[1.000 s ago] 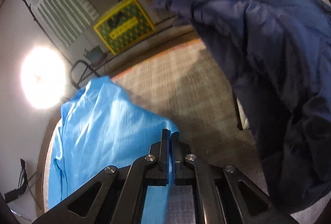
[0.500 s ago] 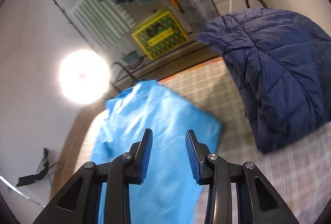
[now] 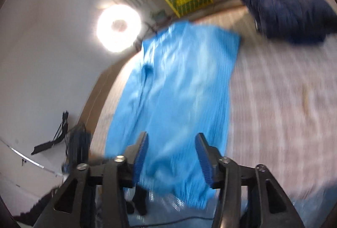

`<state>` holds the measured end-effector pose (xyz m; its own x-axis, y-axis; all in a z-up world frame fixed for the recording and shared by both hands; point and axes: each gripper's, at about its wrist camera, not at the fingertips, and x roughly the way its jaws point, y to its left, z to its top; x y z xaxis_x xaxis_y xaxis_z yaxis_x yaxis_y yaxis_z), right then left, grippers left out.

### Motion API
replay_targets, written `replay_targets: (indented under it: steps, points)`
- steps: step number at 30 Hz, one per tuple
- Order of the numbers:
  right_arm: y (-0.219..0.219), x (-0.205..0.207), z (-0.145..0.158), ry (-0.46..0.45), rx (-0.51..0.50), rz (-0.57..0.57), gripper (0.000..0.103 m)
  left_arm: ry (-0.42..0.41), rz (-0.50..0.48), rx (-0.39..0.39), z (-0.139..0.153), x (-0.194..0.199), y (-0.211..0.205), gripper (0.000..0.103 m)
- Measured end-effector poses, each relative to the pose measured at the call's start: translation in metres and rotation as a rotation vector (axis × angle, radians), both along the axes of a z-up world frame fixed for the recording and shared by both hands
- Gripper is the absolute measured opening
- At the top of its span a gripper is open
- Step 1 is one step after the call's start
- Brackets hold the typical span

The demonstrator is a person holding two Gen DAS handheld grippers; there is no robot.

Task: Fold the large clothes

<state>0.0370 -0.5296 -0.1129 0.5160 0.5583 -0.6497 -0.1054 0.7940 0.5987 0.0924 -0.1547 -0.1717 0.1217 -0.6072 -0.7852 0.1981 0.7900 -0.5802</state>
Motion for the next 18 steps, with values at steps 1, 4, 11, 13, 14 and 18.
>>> replay_targets:
  steps: [1,4,11,13,14,18]
  points:
    - [0.005,-0.009,-0.012,0.033,0.007,0.012,0.054,0.002,0.007,-0.002,-0.001,-0.001,0.002,0.047]
    - [0.019,-0.018,-0.043,0.119,0.007,0.047,0.054,0.024,0.034,-0.018,-0.008,-0.004,0.008,0.047]
    - [0.048,-0.006,-0.087,0.261,0.005,0.113,0.054,0.055,0.034,-0.066,-0.018,-0.006,0.004,0.047]
    - [0.053,-0.005,-0.094,0.281,0.015,0.125,0.054,0.057,0.019,-0.069,-0.019,-0.008,-0.002,0.037]
    - [0.055,-0.004,-0.097,0.285,0.009,0.13,0.053,0.059,0.014,-0.068,-0.02,-0.009,-0.004,0.033]
    - [0.06,0.001,-0.098,0.265,0.007,0.155,0.02,0.056,-0.008,-0.064,-0.023,-0.013,-0.007,0.01]
